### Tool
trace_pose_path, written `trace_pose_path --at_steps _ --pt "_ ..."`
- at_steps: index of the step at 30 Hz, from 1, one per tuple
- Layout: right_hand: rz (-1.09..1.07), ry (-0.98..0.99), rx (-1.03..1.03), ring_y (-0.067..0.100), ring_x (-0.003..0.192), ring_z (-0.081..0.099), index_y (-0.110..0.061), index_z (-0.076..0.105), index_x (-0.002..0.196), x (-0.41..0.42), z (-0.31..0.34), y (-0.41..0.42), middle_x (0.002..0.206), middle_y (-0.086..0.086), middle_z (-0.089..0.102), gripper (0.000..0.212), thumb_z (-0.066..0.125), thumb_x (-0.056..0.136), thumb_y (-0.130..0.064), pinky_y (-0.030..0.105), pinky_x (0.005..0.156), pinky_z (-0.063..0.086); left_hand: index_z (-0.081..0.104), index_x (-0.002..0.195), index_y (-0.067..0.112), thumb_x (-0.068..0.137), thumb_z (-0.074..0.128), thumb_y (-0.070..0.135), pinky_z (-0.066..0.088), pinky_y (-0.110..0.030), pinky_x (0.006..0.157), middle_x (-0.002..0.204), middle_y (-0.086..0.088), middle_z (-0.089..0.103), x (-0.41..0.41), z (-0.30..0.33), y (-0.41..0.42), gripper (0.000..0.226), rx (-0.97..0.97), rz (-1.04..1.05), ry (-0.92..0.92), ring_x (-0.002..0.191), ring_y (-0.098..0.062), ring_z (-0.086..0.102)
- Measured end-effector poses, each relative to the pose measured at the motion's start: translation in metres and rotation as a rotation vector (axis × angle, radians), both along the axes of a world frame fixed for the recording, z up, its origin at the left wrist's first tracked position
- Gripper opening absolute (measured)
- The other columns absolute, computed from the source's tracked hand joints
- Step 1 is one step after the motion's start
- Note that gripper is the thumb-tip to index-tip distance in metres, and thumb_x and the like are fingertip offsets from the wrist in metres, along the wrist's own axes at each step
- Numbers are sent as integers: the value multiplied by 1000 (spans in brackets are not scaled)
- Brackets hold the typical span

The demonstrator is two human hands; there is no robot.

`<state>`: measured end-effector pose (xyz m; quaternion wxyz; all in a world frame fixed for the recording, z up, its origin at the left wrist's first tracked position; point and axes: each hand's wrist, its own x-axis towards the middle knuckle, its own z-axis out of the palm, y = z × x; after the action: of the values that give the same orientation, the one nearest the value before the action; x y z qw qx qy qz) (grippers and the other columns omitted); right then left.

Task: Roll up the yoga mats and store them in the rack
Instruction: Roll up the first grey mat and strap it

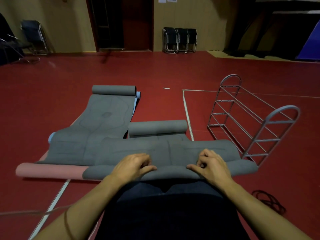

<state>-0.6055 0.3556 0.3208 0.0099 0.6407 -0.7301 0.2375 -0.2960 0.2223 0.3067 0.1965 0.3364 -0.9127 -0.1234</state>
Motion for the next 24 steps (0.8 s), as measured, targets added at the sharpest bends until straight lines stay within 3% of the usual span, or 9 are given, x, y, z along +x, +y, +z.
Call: trace_pose_path --at_steps 4,6,9,13,18,22,24 --pt "195 -14 -132 5 75 48 -29 64 72 -18 -10 8 76 -18 53 56 58 80 -84 34 66 48 64 88 26 98 40 74 52 -37 64 85 9 64 8 -11 4 55 -135 -82 44 76 -18 64" --pt "233 -13 -84 1 79 53 -32 65 82 -24 -7 13 81 -20 56 56 59 77 -87 31 68 51 63 92 27 94 49 75 50 -34 60 84 13 59 15 -8 7 51 -182 -121 45 73 -14 60" --pt "190 -23 -35 -1 77 57 -33 65 81 -25 -5 14 79 -21 60 60 55 74 -92 32 68 52 62 96 30 91 61 73 46 -30 56 86 15 56 22 -9 10 44 -285 -144 39 73 -8 58" --pt "126 -139 64 1 71 64 -33 70 77 -25 0 5 74 -19 69 60 59 67 -91 29 69 52 60 92 32 97 48 71 41 -29 59 88 15 60 20 -3 7 41 -208 -121 -39 78 -11 61" --pt "123 -196 158 5 63 58 -32 70 76 -23 10 -7 63 -12 62 40 79 70 -70 25 57 43 65 104 29 103 33 65 46 -37 77 110 12 68 8 9 5 48 -124 -89 -268 104 -17 64" --pt "104 -110 183 5 63 56 -31 70 73 -24 8 -17 64 -11 61 48 66 72 -78 29 59 40 65 108 25 100 25 66 46 -40 83 120 7 68 -3 14 5 57 -105 -2 -361 114 -23 62" --pt "110 -78 170 6 67 57 -33 68 73 -26 5 -18 72 -14 62 54 57 70 -85 30 61 42 65 107 26 102 31 66 45 -40 83 119 8 68 -3 14 1 53 -74 22 -345 114 -22 62"
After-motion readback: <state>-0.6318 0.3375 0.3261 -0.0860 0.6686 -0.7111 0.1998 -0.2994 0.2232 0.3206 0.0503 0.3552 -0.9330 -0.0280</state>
